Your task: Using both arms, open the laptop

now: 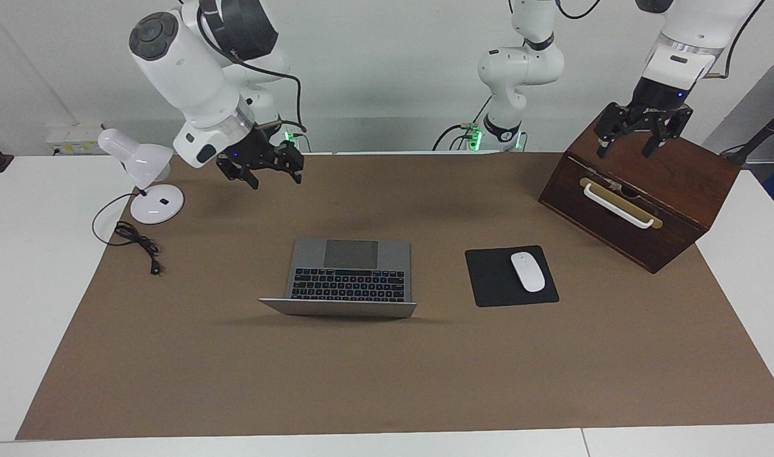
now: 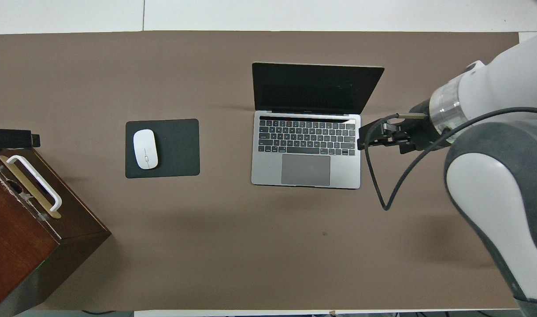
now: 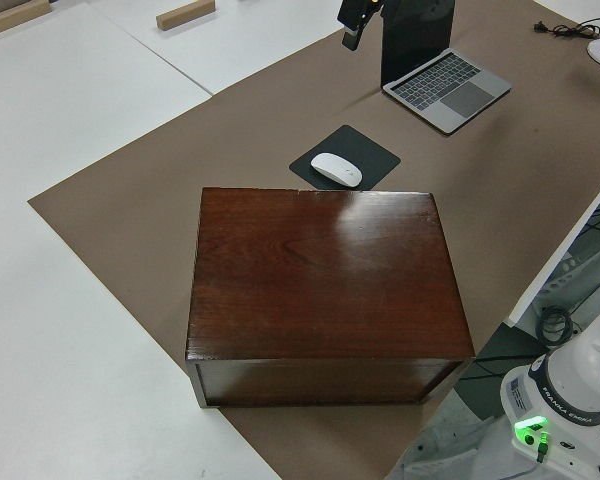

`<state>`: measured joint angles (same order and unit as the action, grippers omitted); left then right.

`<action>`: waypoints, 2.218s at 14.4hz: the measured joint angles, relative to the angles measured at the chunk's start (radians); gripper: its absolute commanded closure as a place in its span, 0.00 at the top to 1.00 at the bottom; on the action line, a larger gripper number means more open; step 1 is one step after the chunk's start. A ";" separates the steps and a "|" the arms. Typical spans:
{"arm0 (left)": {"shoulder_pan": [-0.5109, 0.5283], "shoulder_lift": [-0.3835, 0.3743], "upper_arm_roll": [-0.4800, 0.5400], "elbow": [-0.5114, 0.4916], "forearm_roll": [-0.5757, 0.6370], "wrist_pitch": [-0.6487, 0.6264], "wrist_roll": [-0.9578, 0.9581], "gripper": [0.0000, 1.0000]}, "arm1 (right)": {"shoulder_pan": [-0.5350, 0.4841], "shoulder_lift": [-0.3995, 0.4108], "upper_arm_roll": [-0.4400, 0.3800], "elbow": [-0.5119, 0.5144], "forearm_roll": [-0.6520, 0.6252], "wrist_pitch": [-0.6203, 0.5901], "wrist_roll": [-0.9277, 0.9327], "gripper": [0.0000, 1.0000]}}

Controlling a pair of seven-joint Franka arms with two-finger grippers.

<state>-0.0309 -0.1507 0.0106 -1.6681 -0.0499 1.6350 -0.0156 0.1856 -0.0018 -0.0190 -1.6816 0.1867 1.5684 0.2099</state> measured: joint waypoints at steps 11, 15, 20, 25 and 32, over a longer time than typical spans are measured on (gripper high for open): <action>0.000 0.068 -0.003 0.068 0.003 -0.061 -0.010 1.00 | -0.203 -0.038 -0.009 -0.032 -0.162 -0.038 0.038 1.00; 0.000 0.069 -0.003 0.062 0.003 -0.071 -0.010 1.00 | -0.205 -0.038 -0.003 -0.035 -0.162 -0.039 0.055 1.00; 0.000 0.071 -0.003 0.053 0.003 -0.081 -0.010 1.00 | -0.206 -0.039 -0.004 -0.034 -0.168 -0.034 -0.021 1.00; 0.000 0.071 -0.002 0.053 0.005 -0.081 -0.010 1.00 | -0.206 -0.058 -0.005 -0.027 -0.174 -0.030 -0.059 1.00; 0.000 0.071 -0.006 0.053 0.032 -0.081 -0.010 1.00 | -0.205 -0.078 -0.002 0.013 -0.174 -0.071 -0.059 1.00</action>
<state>-0.0314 -0.0794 0.0049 -1.6154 -0.0175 1.5538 -0.0259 -0.0197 -0.0801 -0.0208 -1.6688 0.0123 1.4975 0.1509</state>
